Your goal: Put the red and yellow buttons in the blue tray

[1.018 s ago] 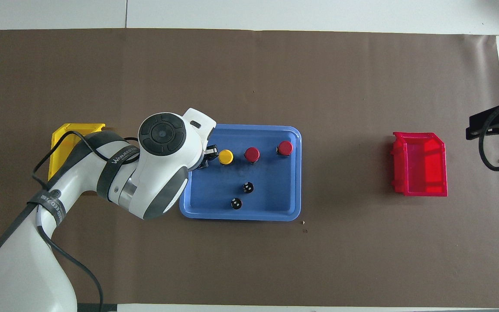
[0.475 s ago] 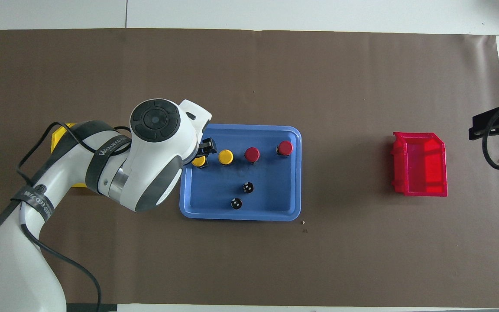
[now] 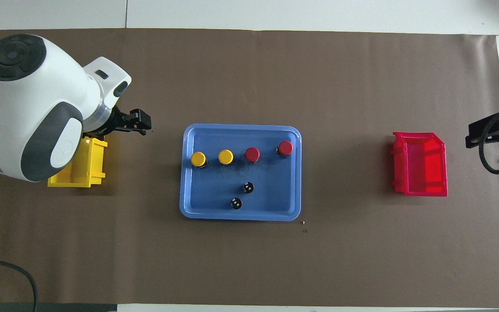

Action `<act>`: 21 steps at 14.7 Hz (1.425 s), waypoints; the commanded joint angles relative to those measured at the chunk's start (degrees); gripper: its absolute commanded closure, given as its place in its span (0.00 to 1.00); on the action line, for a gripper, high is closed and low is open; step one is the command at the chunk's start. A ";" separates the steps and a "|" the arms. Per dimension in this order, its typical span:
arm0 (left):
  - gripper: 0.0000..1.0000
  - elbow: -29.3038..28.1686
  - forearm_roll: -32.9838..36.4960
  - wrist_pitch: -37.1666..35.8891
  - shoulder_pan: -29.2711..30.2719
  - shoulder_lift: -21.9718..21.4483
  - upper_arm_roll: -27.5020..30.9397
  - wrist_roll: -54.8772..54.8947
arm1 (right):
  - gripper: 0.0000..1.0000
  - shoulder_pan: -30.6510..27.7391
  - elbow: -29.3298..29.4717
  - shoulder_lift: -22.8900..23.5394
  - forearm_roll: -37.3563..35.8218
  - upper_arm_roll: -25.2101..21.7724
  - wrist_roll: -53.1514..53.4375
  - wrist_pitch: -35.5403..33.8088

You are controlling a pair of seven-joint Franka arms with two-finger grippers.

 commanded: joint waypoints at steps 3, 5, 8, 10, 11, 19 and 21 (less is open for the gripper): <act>0.00 0.26 -1.53 -5.21 10.01 -6.36 -0.28 18.85 | 0.00 -1.13 -1.23 -1.30 -0.39 0.72 -3.53 1.71; 0.00 0.34 -3.18 -5.83 13.09 -8.21 -0.11 20.37 | 0.00 -1.05 -1.23 -1.30 -0.39 0.72 -4.33 1.64; 0.00 0.69 -4.69 -7.67 15.30 -11.11 -0.28 23.70 | 0.00 -0.78 -1.23 -1.30 -0.39 0.72 -4.25 1.46; 0.00 1.92 -4.69 -9.07 14.86 -11.90 -0.81 23.62 | 0.00 -0.69 -1.23 -1.30 -0.48 0.72 -4.16 1.63; 0.00 2.88 -4.69 -10.74 14.77 -11.99 -0.90 23.54 | 0.00 -0.78 -1.23 -1.30 -0.48 0.72 -4.16 1.81; 0.00 4.65 -4.17 -15.49 15.04 -12.78 -0.81 22.75 | 0.00 -1.05 -1.23 -1.30 -0.39 0.72 -4.33 1.63; 0.00 4.65 -3.55 -16.72 15.39 -13.05 -0.90 21.34 | 0.00 -1.05 -1.23 -1.21 -0.39 0.72 -4.25 1.72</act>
